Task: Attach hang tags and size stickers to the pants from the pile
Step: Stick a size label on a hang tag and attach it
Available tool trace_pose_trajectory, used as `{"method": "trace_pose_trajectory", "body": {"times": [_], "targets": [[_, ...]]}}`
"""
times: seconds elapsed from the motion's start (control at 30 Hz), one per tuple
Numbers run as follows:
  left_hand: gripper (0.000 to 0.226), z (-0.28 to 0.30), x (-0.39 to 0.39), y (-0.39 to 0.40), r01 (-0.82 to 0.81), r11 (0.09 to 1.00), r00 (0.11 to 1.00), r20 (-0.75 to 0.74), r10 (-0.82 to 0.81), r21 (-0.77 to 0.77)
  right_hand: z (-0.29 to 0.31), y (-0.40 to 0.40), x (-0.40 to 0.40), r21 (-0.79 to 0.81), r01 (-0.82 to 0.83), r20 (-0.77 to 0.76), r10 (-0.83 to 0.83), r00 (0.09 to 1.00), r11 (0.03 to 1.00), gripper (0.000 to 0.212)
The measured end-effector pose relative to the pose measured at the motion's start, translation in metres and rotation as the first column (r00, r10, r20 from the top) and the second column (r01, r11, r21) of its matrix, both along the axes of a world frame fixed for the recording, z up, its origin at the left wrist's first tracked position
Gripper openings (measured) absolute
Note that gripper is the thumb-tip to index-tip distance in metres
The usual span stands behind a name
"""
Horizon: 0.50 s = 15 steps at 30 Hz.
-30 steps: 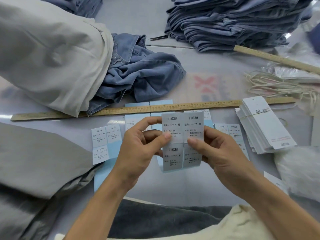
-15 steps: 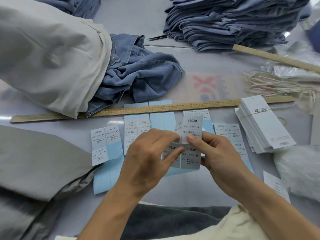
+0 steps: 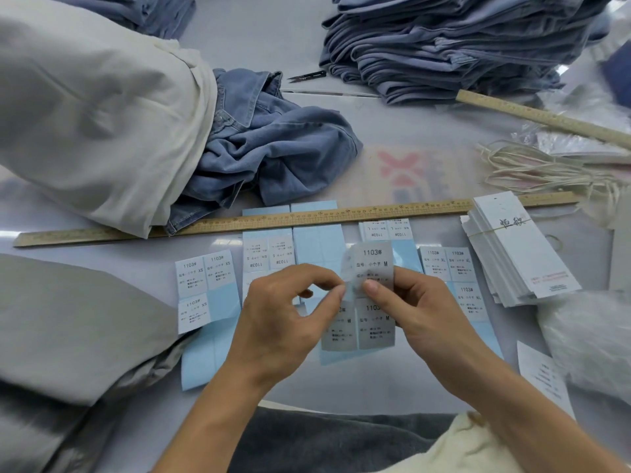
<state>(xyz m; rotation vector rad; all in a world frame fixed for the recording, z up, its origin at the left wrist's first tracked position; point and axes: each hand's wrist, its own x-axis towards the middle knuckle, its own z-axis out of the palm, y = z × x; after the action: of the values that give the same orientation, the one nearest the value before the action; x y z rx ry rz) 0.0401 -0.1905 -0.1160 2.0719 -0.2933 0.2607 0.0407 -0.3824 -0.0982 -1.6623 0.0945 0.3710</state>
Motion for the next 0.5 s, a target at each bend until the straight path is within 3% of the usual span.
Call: {"method": "trace_pose_trajectory", "body": {"times": [0.1, 0.23, 0.4, 0.5], "targets": [[0.003, -0.001, 0.004, 0.007, -0.116, 0.983, 0.992, -0.068, 0.107, -0.145, 0.0, -0.005, 0.0, -0.005, 0.023, -0.019, -0.023, 1.0, 1.0, 0.023], [0.012, -0.005, 0.01, 0.019, -0.294, 0.881, 0.946, -0.246, 0.212, -0.37, -0.002, -0.012, 0.0, -0.003, 0.052, -0.079, -0.052, 0.996, 0.999, 0.018], [0.009, -0.005, 0.016, 0.035, -0.498, 0.707, 0.866, -0.331, 0.375, -0.502, -0.009, -0.016, 0.012, -0.099, 0.108, -0.146, -0.122, 0.982, 0.989, 0.025], [0.015, 0.002, 0.018, 0.041, -0.562, 0.65, 0.827, -0.348, 0.441, -0.512, -0.018, -0.006, 0.043, -0.12, 0.069, -0.264, -0.098, 0.959, 0.99, 0.026]]}}
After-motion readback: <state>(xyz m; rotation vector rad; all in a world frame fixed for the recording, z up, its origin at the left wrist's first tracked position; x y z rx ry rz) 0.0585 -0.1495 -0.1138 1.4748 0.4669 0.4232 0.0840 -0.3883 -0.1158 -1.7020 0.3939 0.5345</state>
